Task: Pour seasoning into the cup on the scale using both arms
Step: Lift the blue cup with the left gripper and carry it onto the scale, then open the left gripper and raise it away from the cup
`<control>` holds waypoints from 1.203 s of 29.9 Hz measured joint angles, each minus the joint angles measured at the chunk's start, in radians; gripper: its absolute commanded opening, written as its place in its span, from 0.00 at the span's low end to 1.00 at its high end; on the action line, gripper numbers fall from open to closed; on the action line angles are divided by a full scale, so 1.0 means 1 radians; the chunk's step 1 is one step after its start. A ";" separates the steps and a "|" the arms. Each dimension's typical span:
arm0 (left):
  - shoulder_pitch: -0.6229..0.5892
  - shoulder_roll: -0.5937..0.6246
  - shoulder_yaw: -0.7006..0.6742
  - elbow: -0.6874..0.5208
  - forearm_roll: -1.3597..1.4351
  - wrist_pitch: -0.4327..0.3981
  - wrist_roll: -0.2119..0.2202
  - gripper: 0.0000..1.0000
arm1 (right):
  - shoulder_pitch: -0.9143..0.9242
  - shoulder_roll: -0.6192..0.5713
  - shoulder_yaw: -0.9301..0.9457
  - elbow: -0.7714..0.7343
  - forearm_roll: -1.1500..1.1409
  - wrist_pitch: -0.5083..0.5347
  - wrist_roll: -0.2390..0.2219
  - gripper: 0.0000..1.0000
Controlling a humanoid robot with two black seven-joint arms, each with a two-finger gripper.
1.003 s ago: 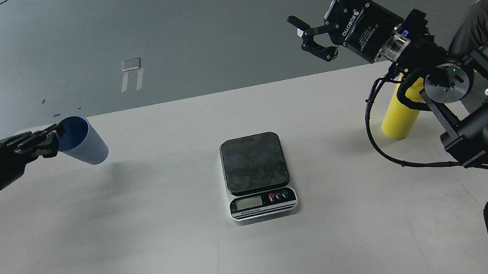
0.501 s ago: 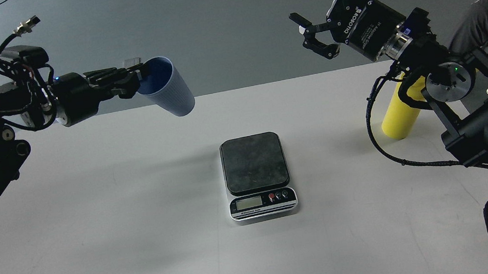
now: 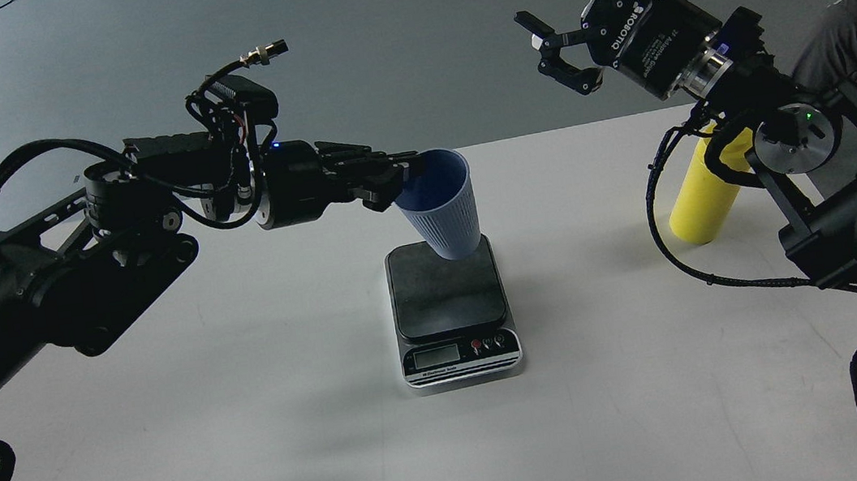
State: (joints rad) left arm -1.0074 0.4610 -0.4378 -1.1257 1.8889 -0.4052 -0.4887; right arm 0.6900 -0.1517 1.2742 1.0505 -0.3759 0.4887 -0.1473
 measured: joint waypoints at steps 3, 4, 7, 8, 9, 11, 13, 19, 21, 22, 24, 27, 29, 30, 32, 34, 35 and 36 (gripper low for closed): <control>0.008 -0.036 0.010 0.006 0.058 0.004 0.000 0.00 | 0.000 0.002 0.001 -0.001 0.000 0.000 0.000 1.00; 0.009 -0.045 0.010 0.007 0.069 0.004 0.000 0.00 | 0.001 0.002 0.001 -0.001 0.000 0.000 0.000 1.00; 0.011 -0.060 0.011 0.008 0.085 0.005 0.000 0.00 | 0.002 0.003 0.001 -0.001 0.000 0.000 0.000 1.00; 0.012 -0.062 0.012 0.009 0.087 0.005 0.000 0.00 | 0.003 0.004 0.001 -0.002 0.000 0.000 0.000 1.00; 0.012 -0.063 0.012 0.011 0.089 0.005 0.000 0.00 | 0.004 0.004 0.001 -0.002 0.000 0.000 0.000 1.00; 0.014 -0.065 0.013 0.016 0.093 0.005 0.000 0.00 | 0.006 0.006 0.001 -0.003 0.000 0.000 0.000 1.00; 0.015 -0.072 0.013 0.023 0.103 0.006 0.000 0.00 | 0.007 0.007 0.001 -0.004 0.000 0.000 0.000 1.00; 0.027 -0.086 0.014 0.069 0.151 0.010 0.000 0.00 | 0.009 0.009 0.000 -0.004 -0.005 0.000 0.000 1.00; 0.029 -0.091 0.015 0.085 0.167 0.016 0.000 0.00 | 0.009 0.009 -0.001 -0.004 -0.006 0.000 0.000 1.00; 0.029 -0.092 0.019 0.092 0.172 0.018 0.000 0.00 | 0.009 0.008 -0.001 -0.004 -0.006 0.000 0.000 1.00; 0.029 -0.093 0.038 0.101 0.176 0.023 0.000 0.00 | 0.010 0.008 -0.001 -0.004 -0.006 0.000 0.000 1.00; 0.026 -0.093 0.071 0.113 0.184 0.044 0.000 0.00 | 0.010 0.008 0.000 -0.004 -0.006 0.000 0.000 1.00; 0.025 -0.093 0.082 0.119 0.189 0.059 0.000 0.00 | 0.010 0.008 0.000 -0.004 -0.006 0.000 0.000 1.00; 0.025 -0.092 0.084 0.121 0.190 0.062 0.000 0.00 | 0.010 0.008 0.000 -0.004 -0.006 0.000 0.000 1.00; 0.025 -0.092 0.086 0.122 0.191 0.065 0.000 0.00 | 0.010 0.009 0.000 -0.004 -0.006 0.000 0.000 1.00; 0.026 -0.092 0.086 0.123 0.191 0.066 0.000 0.00 | 0.010 0.009 0.000 -0.004 -0.006 0.000 0.000 1.00; 0.026 -0.092 0.086 0.123 0.191 0.066 0.000 0.00 | 0.010 0.009 0.000 -0.004 -0.006 0.000 0.000 1.00; 0.026 -0.092 0.086 0.123 0.191 0.066 0.000 0.00 | 0.010 0.009 0.000 -0.004 -0.006 0.000 0.000 1.00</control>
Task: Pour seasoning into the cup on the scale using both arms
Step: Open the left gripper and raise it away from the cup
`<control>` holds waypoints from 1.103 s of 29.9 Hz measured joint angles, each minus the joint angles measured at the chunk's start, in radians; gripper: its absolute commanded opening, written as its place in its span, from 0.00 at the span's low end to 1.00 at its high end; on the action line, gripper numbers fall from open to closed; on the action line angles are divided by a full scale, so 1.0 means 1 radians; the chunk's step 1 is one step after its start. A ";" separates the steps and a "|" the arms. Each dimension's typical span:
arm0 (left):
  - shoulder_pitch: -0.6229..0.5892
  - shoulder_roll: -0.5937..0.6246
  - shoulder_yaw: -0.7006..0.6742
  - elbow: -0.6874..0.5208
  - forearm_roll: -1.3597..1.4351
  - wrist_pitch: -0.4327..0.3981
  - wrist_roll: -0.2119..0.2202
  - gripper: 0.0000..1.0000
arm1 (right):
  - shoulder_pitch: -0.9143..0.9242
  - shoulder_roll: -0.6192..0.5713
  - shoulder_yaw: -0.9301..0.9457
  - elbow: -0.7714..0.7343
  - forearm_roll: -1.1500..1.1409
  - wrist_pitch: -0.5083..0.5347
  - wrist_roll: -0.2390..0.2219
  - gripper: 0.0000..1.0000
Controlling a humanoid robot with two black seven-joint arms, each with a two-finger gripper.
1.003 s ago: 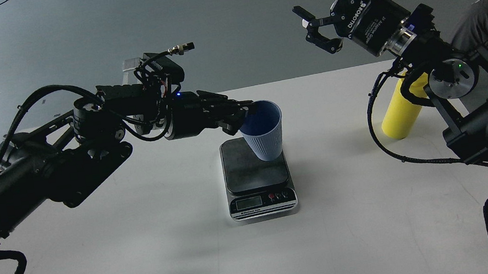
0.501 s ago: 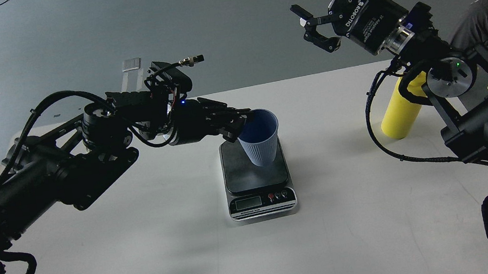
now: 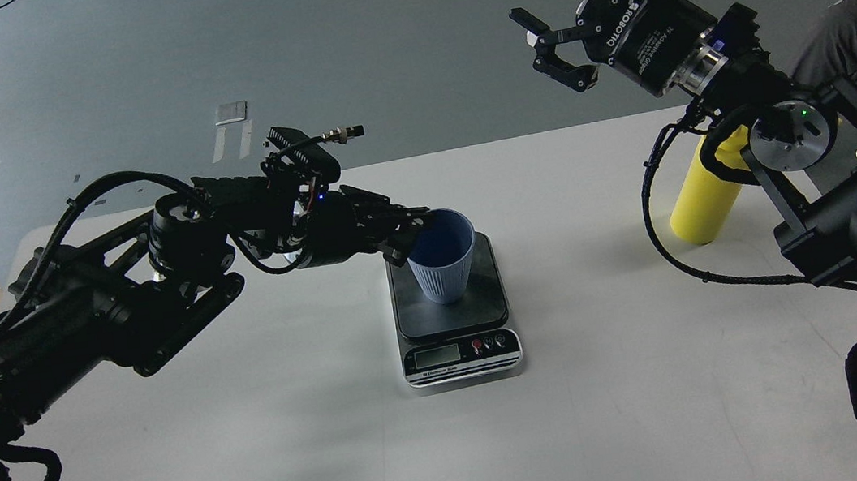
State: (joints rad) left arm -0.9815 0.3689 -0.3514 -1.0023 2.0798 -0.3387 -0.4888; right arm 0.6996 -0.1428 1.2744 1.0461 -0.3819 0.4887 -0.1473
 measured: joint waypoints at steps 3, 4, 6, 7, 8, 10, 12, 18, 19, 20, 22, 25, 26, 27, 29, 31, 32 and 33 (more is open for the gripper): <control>0.000 0.000 0.000 0.000 -0.003 0.000 0.000 0.00 | 0.000 0.000 0.000 0.000 0.000 0.000 0.000 1.00; 0.000 0.000 0.000 0.000 -0.004 0.000 0.000 0.00 | 0.000 0.000 0.000 0.000 0.000 0.000 0.000 1.00; -0.002 -0.001 0.000 -0.001 -0.007 0.000 0.000 0.05 | 0.000 0.000 0.000 0.000 0.000 0.000 0.000 1.00; -0.003 -0.001 0.000 -0.002 -0.009 0.000 0.000 0.14 | 0.000 0.000 0.000 0.000 0.000 0.000 0.000 1.00; -0.003 -0.001 -0.002 -0.003 -0.011 0.000 0.000 0.30 | 0.000 -0.001 0.000 0.000 0.000 0.000 0.000 1.00; -0.003 -0.001 -0.007 -0.004 -0.013 0.000 0.000 0.44 | 0.001 -0.001 0.000 0.000 0.000 0.000 0.000 1.00; -0.005 -0.001 -0.010 -0.007 -0.014 0.000 0.000 0.55 | 0.001 -0.001 0.000 0.000 0.000 0.000 0.000 1.00; -0.005 0.002 -0.016 -0.014 -0.030 0.001 0.000 0.63 | 0.001 -0.001 0.000 0.000 0.000 0.000 0.000 1.00; -0.005 0.002 -0.016 -0.015 -0.036 0.001 0.000 0.65 | 0.001 -0.001 0.000 0.000 0.000 0.000 0.000 1.00; -0.005 0.002 -0.016 -0.015 -0.040 0.001 0.000 0.69 | 0.001 -0.001 0.000 0.000 0.000 0.000 0.000 1.00; -0.005 0.003 -0.016 -0.015 -0.046 0.001 0.000 0.76 | 0.001 -0.001 0.000 0.000 0.000 0.000 0.000 1.00; -0.005 0.007 -0.019 -0.015 -0.071 0.001 0.000 0.83 | 0.001 -0.001 0.000 0.000 0.000 0.000 0.000 1.00; -0.006 0.009 -0.020 -0.015 -0.097 -0.001 0.000 0.86 | 0.001 -0.001 0.000 0.000 0.000 0.000 0.000 1.00; -0.009 0.011 -0.021 -0.015 -0.139 -0.004 0.000 0.87 | 0.001 -0.001 0.000 0.000 0.000 0.000 0.000 1.00; -0.016 0.016 -0.023 -0.015 -0.217 -0.010 0.000 0.90 | 0.001 -0.001 0.000 0.000 0.000 0.000 0.000 1.00; -0.027 0.024 -0.023 -0.015 -0.294 -0.020 0.000 0.90 | 0.001 -0.001 0.000 0.000 0.000 0.000 0.000 1.00; -0.033 0.030 -0.023 -0.015 -0.328 -0.031 0.000 0.91 | 0.001 -0.001 0.000 0.000 0.000 0.000 0.000 1.00; -0.036 0.038 -0.023 -0.016 -0.361 -0.046 0.000 0.91 | 0.001 -0.001 0.000 0.000 0.000 0.000 0.000 1.00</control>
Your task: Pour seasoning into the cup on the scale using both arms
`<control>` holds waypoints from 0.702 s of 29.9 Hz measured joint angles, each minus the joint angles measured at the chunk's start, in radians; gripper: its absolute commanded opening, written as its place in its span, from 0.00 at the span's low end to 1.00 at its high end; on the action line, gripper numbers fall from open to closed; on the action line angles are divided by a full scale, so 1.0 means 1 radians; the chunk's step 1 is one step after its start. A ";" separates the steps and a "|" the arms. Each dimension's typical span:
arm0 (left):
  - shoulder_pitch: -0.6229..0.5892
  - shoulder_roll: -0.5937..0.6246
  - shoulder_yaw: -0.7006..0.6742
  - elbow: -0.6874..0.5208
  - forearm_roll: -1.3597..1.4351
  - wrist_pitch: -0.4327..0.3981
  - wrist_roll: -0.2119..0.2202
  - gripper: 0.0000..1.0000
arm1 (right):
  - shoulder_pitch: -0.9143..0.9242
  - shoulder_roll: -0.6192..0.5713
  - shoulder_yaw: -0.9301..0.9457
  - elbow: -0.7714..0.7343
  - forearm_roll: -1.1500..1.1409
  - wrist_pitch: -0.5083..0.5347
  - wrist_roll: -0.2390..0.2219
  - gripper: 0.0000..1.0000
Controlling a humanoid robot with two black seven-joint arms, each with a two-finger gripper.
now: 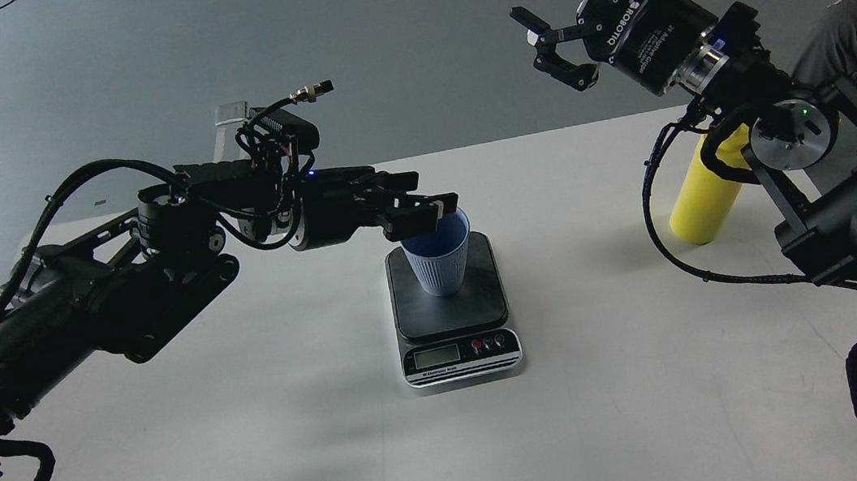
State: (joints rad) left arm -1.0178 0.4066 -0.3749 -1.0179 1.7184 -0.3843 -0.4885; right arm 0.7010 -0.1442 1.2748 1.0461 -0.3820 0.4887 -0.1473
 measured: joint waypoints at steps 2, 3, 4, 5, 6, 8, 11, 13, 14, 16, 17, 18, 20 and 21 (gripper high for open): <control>-0.004 0.014 -0.008 0.000 -0.052 -0.023 0.000 0.94 | 0.000 0.000 0.000 0.000 0.000 0.000 0.000 1.00; -0.004 0.022 -0.018 0.000 -0.086 -0.033 0.000 0.94 | 0.000 0.000 0.000 0.000 0.000 0.000 0.000 1.00; -0.005 0.028 -0.030 0.000 -0.124 -0.044 0.000 0.94 | 0.000 0.000 0.000 0.000 0.000 0.000 0.000 1.00; -0.005 0.034 -0.044 -0.001 -0.165 -0.055 0.000 0.94 | 0.000 0.000 0.000 0.000 0.000 0.000 0.000 1.00; -0.005 0.042 -0.063 -0.001 -0.215 -0.070 0.000 0.95 | 0.000 0.000 0.000 0.000 0.000 0.000 0.000 1.00; -0.005 0.058 -0.110 0.003 -0.344 -0.093 0.000 0.95 | 0.000 0.000 -0.001 0.001 0.000 0.000 0.000 1.00; 0.005 0.072 -0.175 0.012 -0.552 -0.103 0.000 0.95 | 0.000 0.000 -0.002 0.001 0.000 0.000 0.000 1.00; 0.014 0.085 -0.214 0.018 -0.720 -0.104 0.000 0.95 | -0.001 0.001 -0.002 0.002 0.000 0.000 0.000 1.00; 0.023 0.092 -0.230 0.027 -0.822 -0.104 0.000 0.95 | -0.002 0.001 -0.002 0.002 0.000 0.000 0.000 1.00; 0.038 0.103 -0.251 0.043 -0.976 -0.104 0.000 0.95 | -0.003 0.001 -0.002 0.002 0.000 0.000 0.000 1.00; 0.046 0.105 -0.260 0.055 -1.062 -0.105 0.000 0.96 | -0.004 0.002 -0.002 0.002 0.000 0.000 0.000 1.00; 0.054 0.107 -0.267 0.067 -1.132 -0.104 0.000 0.96 | -0.005 0.002 -0.002 0.002 0.000 0.000 0.000 1.00; 0.081 0.108 -0.279 0.103 -1.295 -0.104 0.000 0.96 | -0.008 0.002 -0.001 0.002 0.000 0.000 0.000 1.00; 0.092 0.108 -0.281 0.118 -1.346 -0.104 0.000 0.96 | -0.010 0.002 0.000 0.002 0.000 0.000 0.000 1.00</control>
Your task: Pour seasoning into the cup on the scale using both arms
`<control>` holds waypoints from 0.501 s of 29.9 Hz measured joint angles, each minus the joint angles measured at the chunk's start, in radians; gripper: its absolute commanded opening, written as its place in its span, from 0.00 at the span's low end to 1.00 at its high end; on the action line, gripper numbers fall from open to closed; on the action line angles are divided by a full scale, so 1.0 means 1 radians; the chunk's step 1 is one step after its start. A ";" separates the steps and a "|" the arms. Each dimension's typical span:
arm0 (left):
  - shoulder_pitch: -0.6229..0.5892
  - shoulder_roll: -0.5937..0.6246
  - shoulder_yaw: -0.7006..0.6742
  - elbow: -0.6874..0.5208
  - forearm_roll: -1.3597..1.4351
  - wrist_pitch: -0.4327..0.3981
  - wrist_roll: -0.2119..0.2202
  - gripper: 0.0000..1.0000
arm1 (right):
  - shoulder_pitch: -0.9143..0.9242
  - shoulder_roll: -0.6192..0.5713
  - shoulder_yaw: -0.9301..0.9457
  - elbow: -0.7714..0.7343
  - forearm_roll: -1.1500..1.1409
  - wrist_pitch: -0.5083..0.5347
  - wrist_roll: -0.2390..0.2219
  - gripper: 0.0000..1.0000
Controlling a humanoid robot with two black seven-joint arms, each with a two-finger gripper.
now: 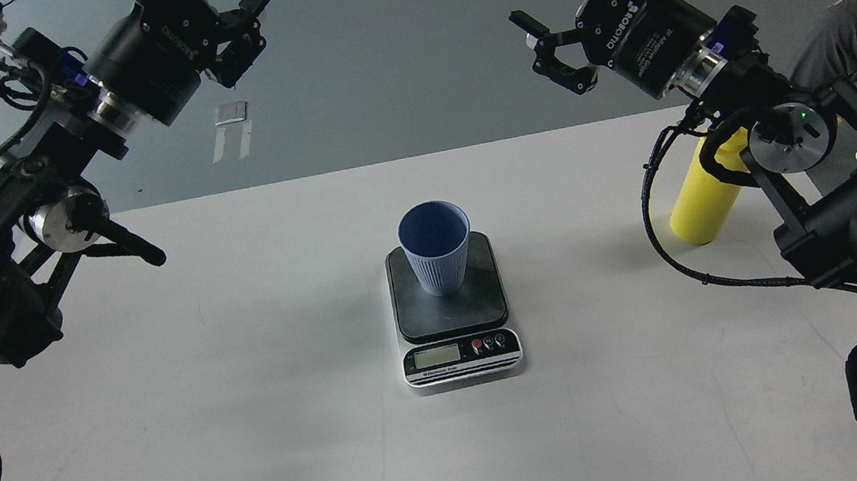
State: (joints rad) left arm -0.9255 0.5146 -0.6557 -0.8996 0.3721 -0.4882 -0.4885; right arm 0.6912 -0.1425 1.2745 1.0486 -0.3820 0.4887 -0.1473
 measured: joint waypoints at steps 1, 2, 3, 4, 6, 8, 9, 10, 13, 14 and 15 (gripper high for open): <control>0.012 0.000 -0.003 0.016 -0.050 0.000 0.000 0.96 | -0.002 0.000 0.001 0.000 0.000 0.000 0.000 1.00; 0.023 0.000 -0.003 0.030 -0.091 0.000 0.000 0.96 | -0.003 0.000 0.001 0.000 0.000 0.000 0.000 1.00; 0.036 0.000 -0.006 0.040 -0.123 0.000 0.000 0.96 | -0.005 0.000 0.002 0.000 0.000 0.000 0.000 1.00; 0.060 0.000 -0.013 0.047 -0.158 0.000 0.000 0.96 | -0.008 -0.001 0.007 0.000 0.000 0.000 0.000 1.00; 0.110 -0.002 -0.034 0.053 -0.198 0.000 0.000 0.97 | -0.023 -0.001 0.022 0.000 0.004 0.000 0.000 1.00; 0.156 -0.006 -0.063 0.054 -0.212 0.000 0.000 0.97 | -0.043 -0.001 0.040 0.003 0.014 0.000 0.000 1.00; 0.172 -0.007 -0.075 0.053 -0.215 0.000 0.000 0.97 | -0.050 -0.001 0.049 0.007 0.018 0.000 0.000 1.00; 0.192 -0.010 -0.089 0.050 -0.216 0.000 0.004 0.97 | -0.064 -0.001 0.064 0.022 0.026 0.000 0.000 1.00; 0.228 -0.013 -0.109 0.045 -0.217 0.000 0.019 0.97 | -0.126 -0.001 0.105 0.094 0.083 0.000 0.000 1.00; 0.232 -0.013 -0.112 0.044 -0.217 0.000 0.021 0.97 | -0.150 -0.002 0.113 0.119 0.112 0.000 0.000 1.00; 0.234 -0.013 -0.114 0.044 -0.217 -0.001 0.023 0.97 | -0.177 -0.004 0.121 0.144 0.145 0.000 0.000 1.00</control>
State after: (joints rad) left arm -0.6913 0.5020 -0.7695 -0.8559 0.1549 -0.4887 -0.4658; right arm 0.5138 -0.1470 1.3957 1.1929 -0.2373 0.4887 -0.1473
